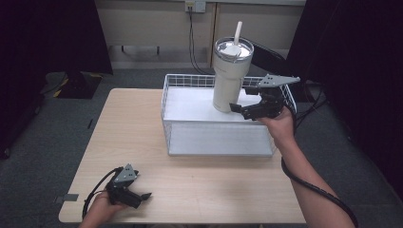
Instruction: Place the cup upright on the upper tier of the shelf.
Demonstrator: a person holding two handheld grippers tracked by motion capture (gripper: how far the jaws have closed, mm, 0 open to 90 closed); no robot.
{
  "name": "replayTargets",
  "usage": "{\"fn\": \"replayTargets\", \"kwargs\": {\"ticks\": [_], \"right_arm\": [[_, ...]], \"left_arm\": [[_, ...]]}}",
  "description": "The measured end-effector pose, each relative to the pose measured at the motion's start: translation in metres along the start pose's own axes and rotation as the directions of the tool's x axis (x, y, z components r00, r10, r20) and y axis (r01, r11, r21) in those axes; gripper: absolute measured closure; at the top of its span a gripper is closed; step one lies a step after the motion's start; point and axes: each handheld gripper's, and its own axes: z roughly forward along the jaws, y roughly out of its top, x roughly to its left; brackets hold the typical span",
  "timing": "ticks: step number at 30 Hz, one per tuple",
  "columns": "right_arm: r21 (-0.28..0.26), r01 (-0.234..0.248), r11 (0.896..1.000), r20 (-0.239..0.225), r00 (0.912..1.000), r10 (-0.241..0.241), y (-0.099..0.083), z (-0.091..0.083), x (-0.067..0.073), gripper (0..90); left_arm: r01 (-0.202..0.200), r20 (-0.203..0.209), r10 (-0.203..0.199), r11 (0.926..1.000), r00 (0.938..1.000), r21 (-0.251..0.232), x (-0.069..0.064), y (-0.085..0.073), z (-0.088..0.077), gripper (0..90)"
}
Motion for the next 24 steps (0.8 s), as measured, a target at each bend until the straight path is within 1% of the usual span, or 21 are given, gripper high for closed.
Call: {"fn": "replayTargets", "kwargs": {"ticks": [3, 4, 7, 9, 12, 16, 18, 19, 20, 21, 22, 23, 24], "right_arm": [[-0.006, 0.000, 1.000, -0.010, 0.9999, 0.000, -0.002, -0.004, 0.002, 9.4], [-0.004, 0.002, 1.000, -0.018, 0.9998, -0.002, -0.005, -0.008, 0.005, 9.4], [-0.005, 0.004, 1.000, -0.028, 0.9996, -0.004, -0.010, -0.012, 0.008, 9.4], [-0.004, 0.005, 1.000, -0.031, 0.9995, -0.005, -0.012, -0.013, 0.010, 9.4], [-0.009, 0.009, 1.000, -0.050, 0.9987, -0.010, -0.017, -0.017, 0.014, 9.4], [-0.010, 0.016, 1.000, -0.060, 0.9981, -0.017, -0.022, -0.020, 0.019, 9.4], [-0.016, 0.001, 1.000, -0.080, 0.9968, -0.003, -0.030, -0.024, 0.023, 9.4], [-0.016, 0.001, 1.000, -0.080, 0.9968, -0.003, -0.030, -0.024, 0.023, 9.4], [-0.010, 0.008, 1.000, -0.089, 0.9960, -0.009, -0.039, -0.026, 0.026, 9.4], [-0.010, 0.008, 1.000, -0.089, 0.9960, -0.009, -0.039, -0.026, 0.026, 9.4], [-0.004, 0.013, 1.000, -0.092, 0.9957, -0.014, -0.042, -0.026, 0.028, 9.4], [0.000, 0.009, 1.000, -0.104, 0.9946, -0.009, -0.051, -0.028, 0.032, 9.4], [0.000, 0.009, 1.000, -0.104, 0.9946, -0.009, -0.051, -0.028, 0.032, 9.4]], "left_arm": [[0.000, 0.000, 0.000, 1.0000, 1.0000, 0.000, 0.000, 0.000, 0.000, 0.9], [0.002, 0.002, -0.002, 1.0000, 1.0000, 0.000, 0.000, 0.000, 0.000, 0.9], [0.001, 0.002, -0.001, 1.0000, 1.0000, 0.000, 0.000, 0.000, 0.000, 0.9], [0.001, 0.002, -0.001, 1.0000, 1.0000, 0.000, 0.000, 0.000, 0.000, 0.9], [0.001, 0.002, -0.001, 1.0000, 1.0000, 0.000, 0.000, 0.000, 0.000, 0.9], [0.001, 0.002, -0.001, 1.0000, 1.0000, 0.000, 0.000, 0.000, 0.000, 0.9], [0.001, 0.002, -0.001, 1.0000, 1.0000, -0.001, 0.000, 0.000, 0.000, 0.9], [0.002, 0.001, -0.002, 1.0000, 1.0000, 0.000, 0.000, 0.000, 0.000, 0.9], [0.002, 0.002, -0.002, 1.0000, 1.0000, -0.001, 0.000, 0.000, 0.000, 0.9], [0.002, 0.002, -0.002, 1.0000, 1.0000, -0.001, 0.000, 0.000, 0.000, 0.9], [0.002, 0.002, -0.002, 1.0000, 1.0000, -0.001, 0.000, 0.000, 0.000, 0.9], [0.001, 0.002, -0.001, 1.0000, 1.0000, -0.001, 0.000, 0.000, 0.000, 0.9], [0.001, 0.002, -0.001, 1.0000, 1.0000, -0.001, 0.000, 0.000, 0.000, 0.9]]}}
